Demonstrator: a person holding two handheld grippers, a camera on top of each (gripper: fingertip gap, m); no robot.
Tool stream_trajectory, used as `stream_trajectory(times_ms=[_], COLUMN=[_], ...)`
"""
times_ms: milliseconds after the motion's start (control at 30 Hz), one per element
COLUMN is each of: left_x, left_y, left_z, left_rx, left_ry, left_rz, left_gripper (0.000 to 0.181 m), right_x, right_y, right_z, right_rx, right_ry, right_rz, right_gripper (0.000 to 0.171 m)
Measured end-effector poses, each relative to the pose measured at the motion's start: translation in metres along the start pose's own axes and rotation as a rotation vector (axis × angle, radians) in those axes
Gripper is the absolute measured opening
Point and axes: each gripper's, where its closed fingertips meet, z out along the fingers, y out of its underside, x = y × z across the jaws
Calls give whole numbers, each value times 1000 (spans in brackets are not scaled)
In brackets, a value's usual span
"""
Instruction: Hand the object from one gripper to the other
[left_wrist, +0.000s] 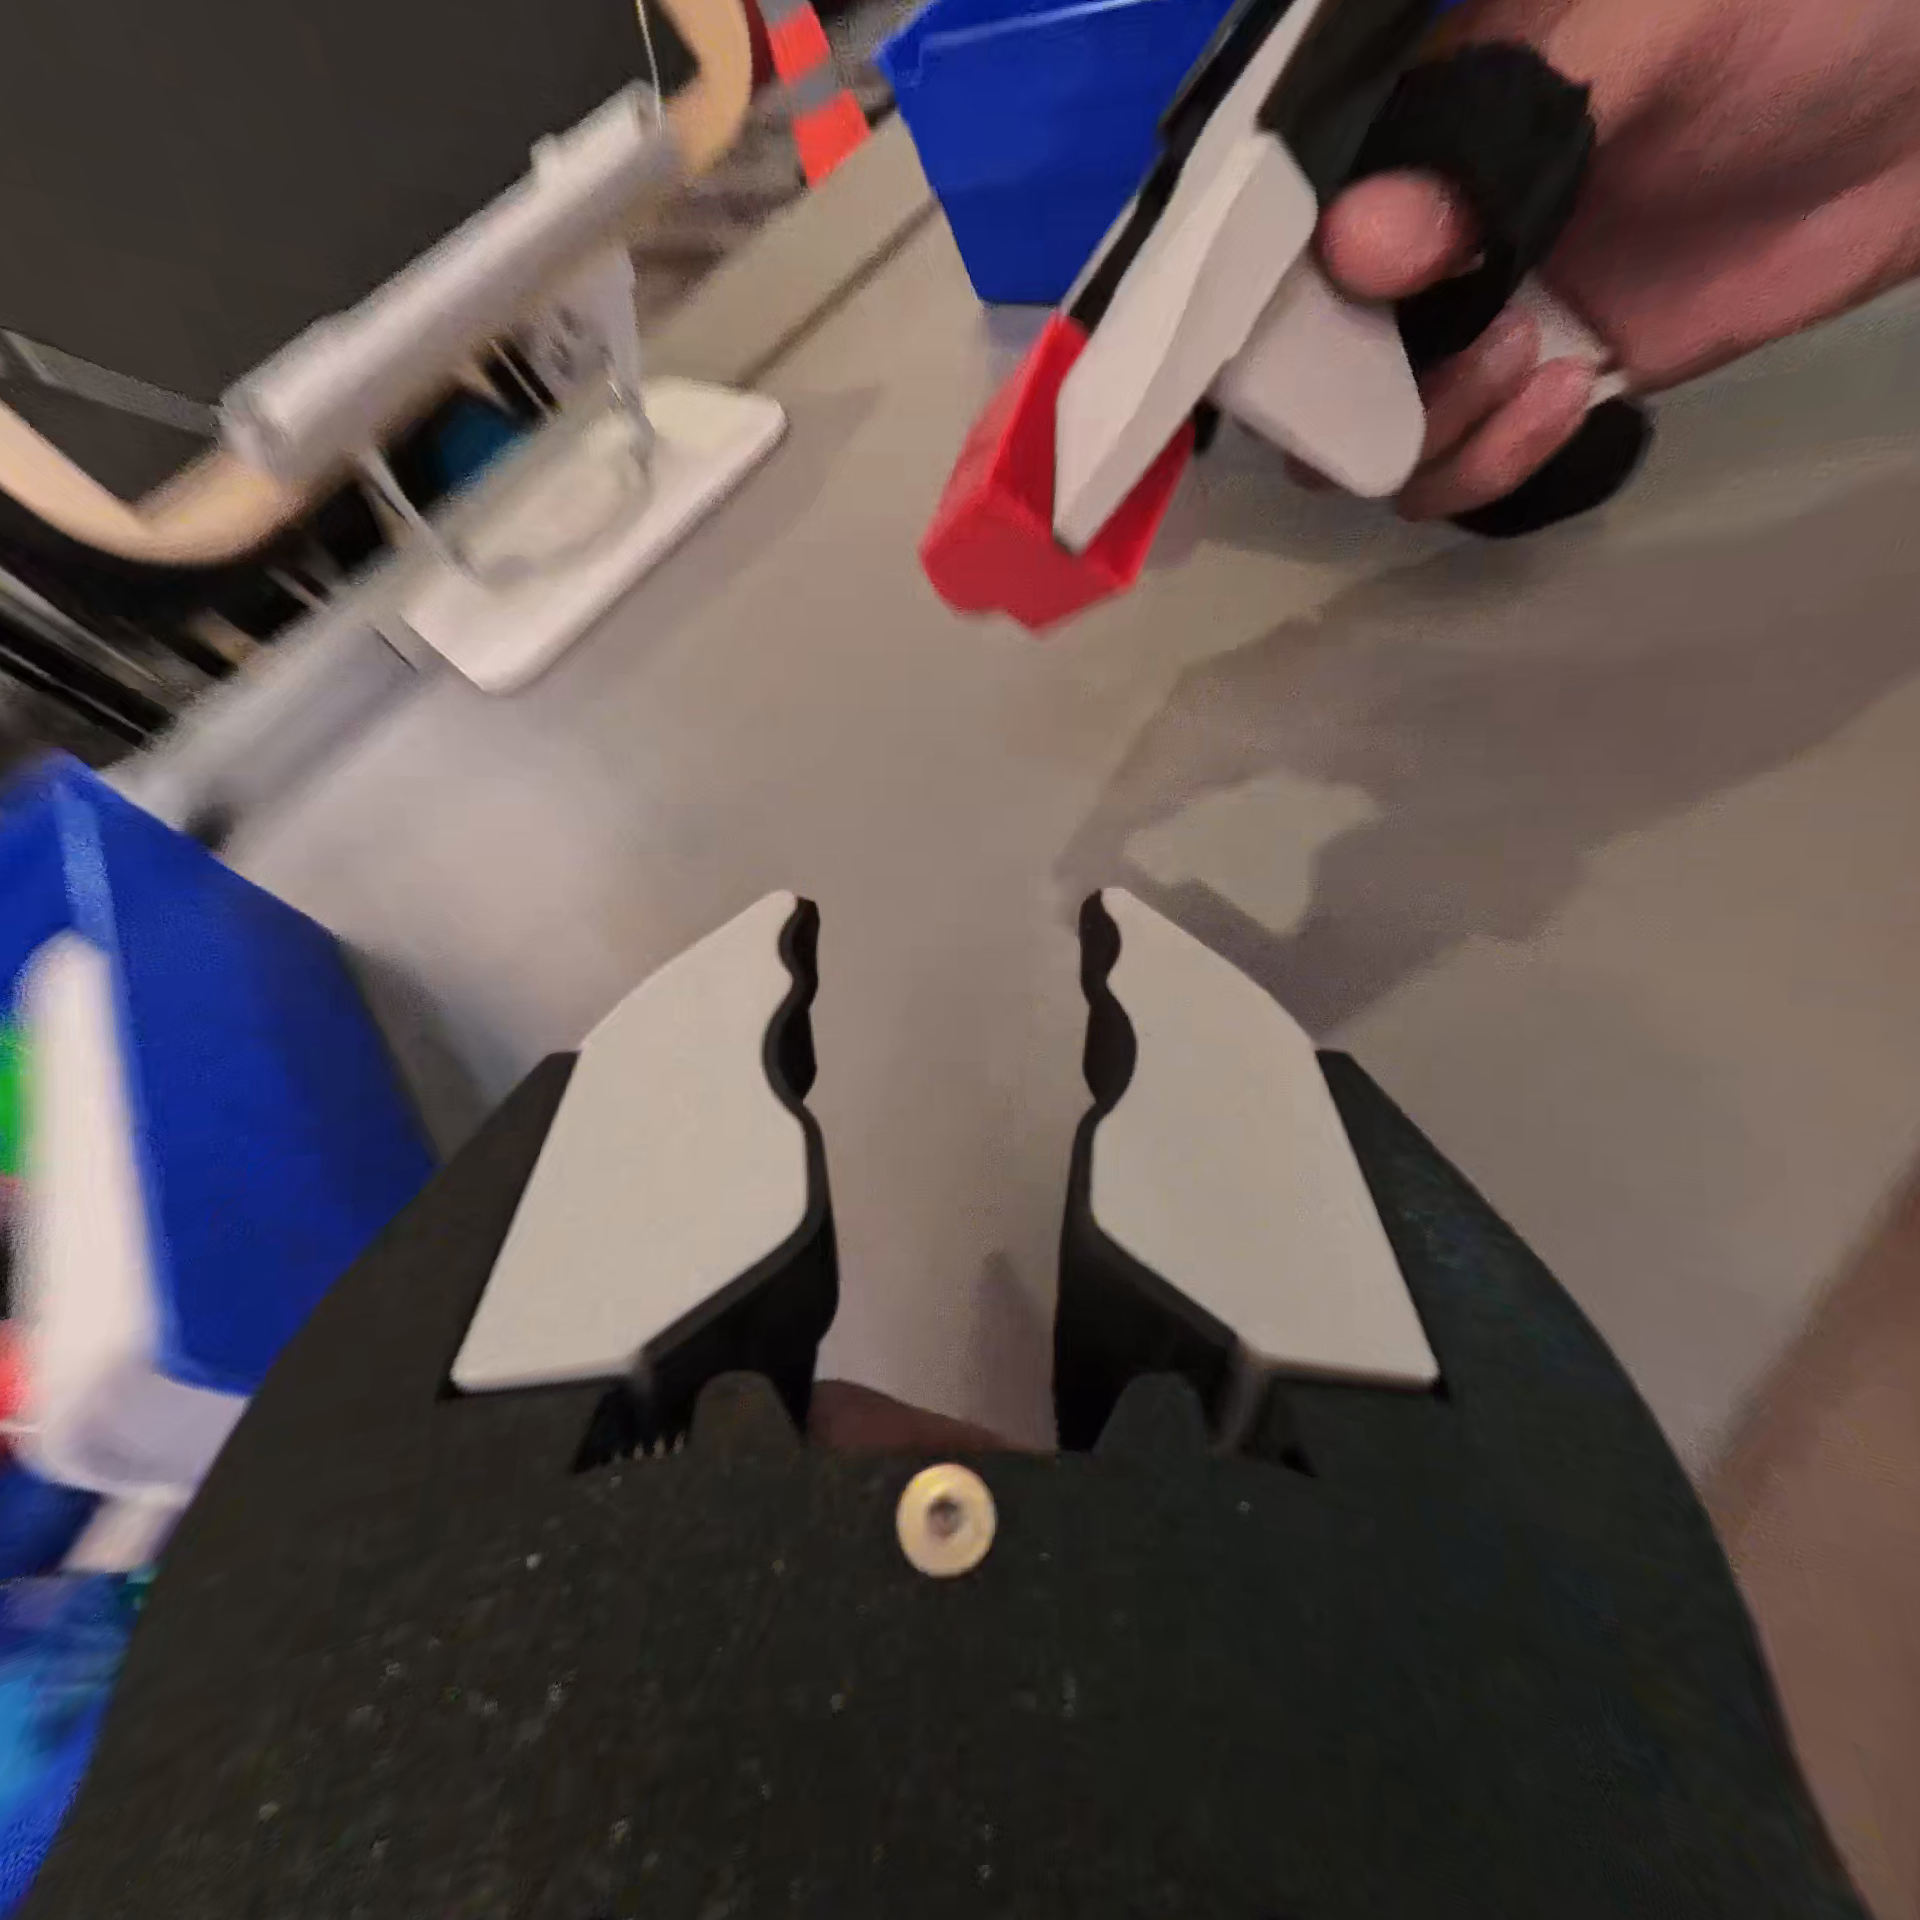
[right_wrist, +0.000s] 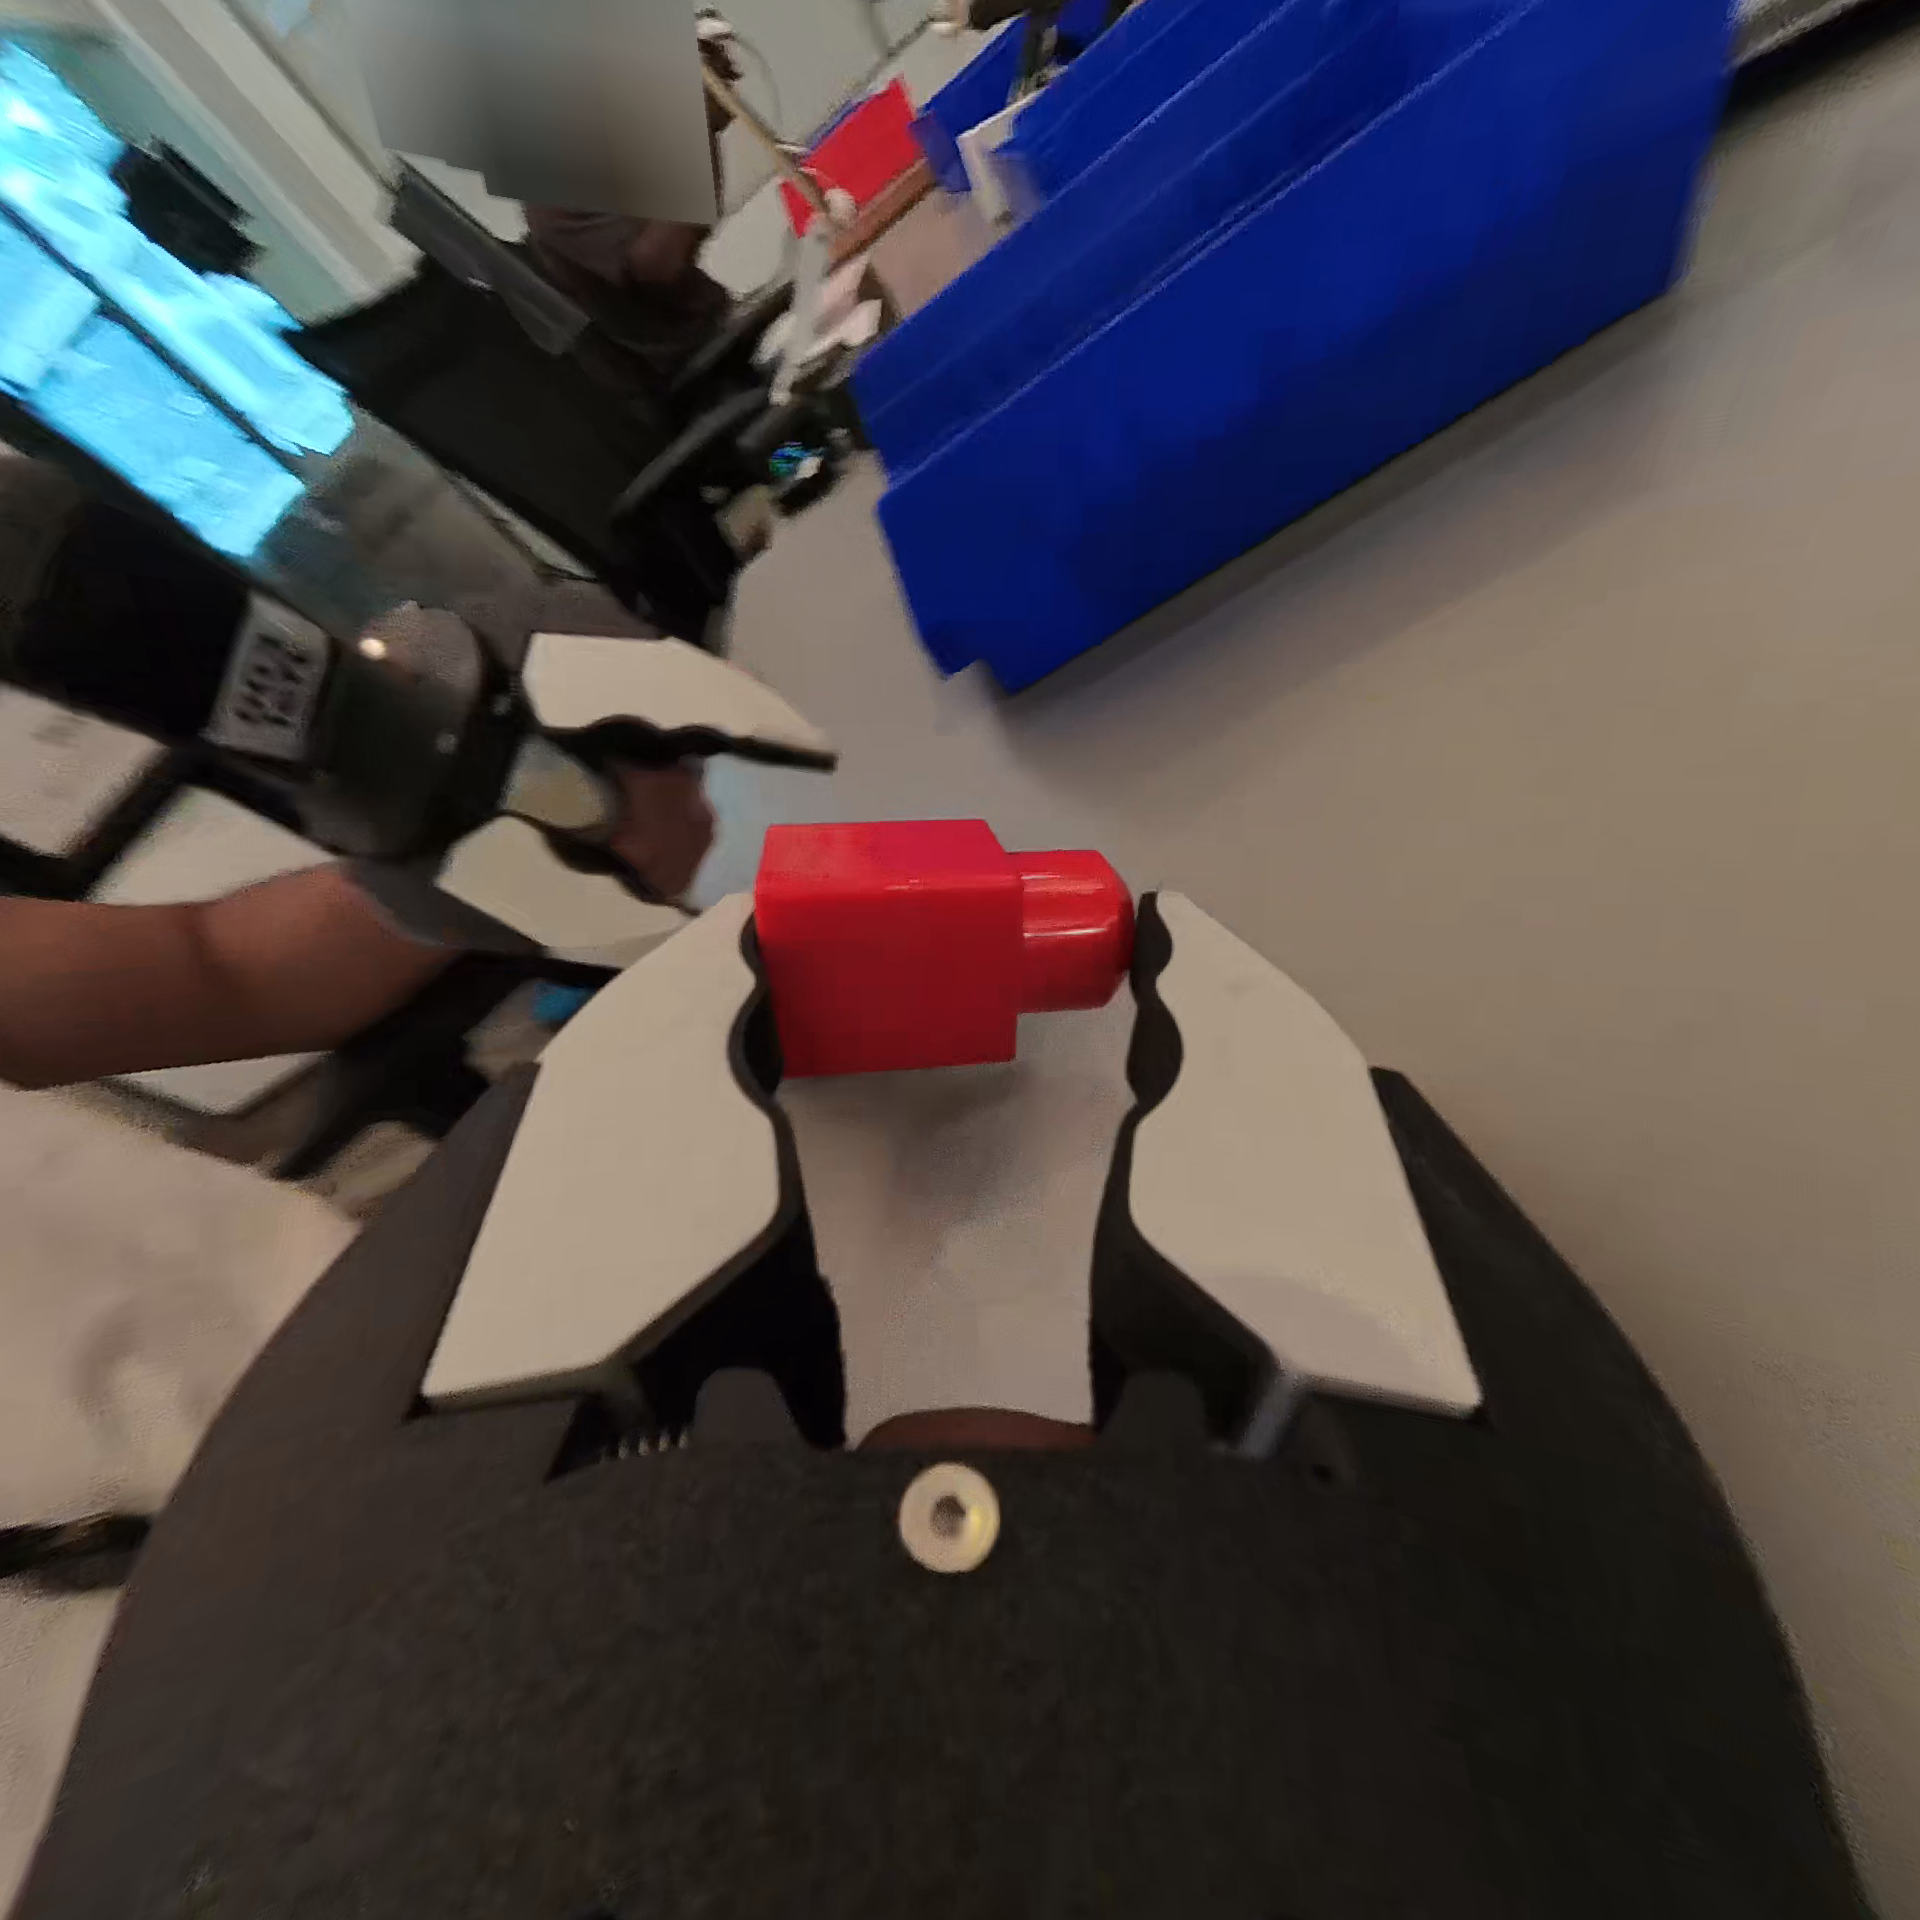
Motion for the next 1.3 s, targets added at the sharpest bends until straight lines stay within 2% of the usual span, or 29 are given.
stream_trajectory(times_ms=[100, 200, 300, 400, 467, 533, 600, 633, 700, 800, 833, 1000, 1133, 1300], left_x=[11, 11, 8, 8, 9, 10, 10, 10, 14, 23, 24, 19, 17, 15], left_y=[7, 8, 4, 2, 4, 7, 9, 10, 10, 12, 14, 19, 21, 21], left_z=[-16, -23, -26, -29, -28, -25, -22, -21, -19, -17, -16, -16, -17, -16], left_rx=[61, 77, 98, 108, 100, 76, 56, 49, 39, 23, 17, 4, 5, 6], left_ry=[127, 183, 213, 209, 191, 175, 143, 130, 130, 156, 155, 121, 134, 134], left_rz=[-264, -374, -414, -391, -340, -280, -215, -188, -165, -168, -163, -139, -173, -218], left_gripper=[48, 49, 49, 48, 47, 46, 46, 46, 46, 47, 47, 47, 48, 51], right_x=[17, 24, 18, 20, 42, 77, 110, 128, 155, 179, 189, 204, 202, 201], right_y=[-13, -44, -99, -135, -123, -92, -48, -24, 23, 61, 66, 65, 77, 78], right_z=[-17, -49, -120, -215, -259, -281, -282, -285, -289, -286, -290, -285, -287, -285], right_rx=[-10, 0, 62, 10, -153, -290, -407, -499, -725, -909, -955, -958, -1082, -1041], right_ry=[192, 402, 662, 910, 938, 865, 730, 716, 705, 672, 695, 706, 725, 748], right_rz=[-176, -376, -585, -725, -720, -590, -405, -345, -298, -276, -271, -195, -164, -124], right_gripper=[65, 65, 65, 65, 65, 65, 65, 65, 65, 65, 66, 66, 67, 67])
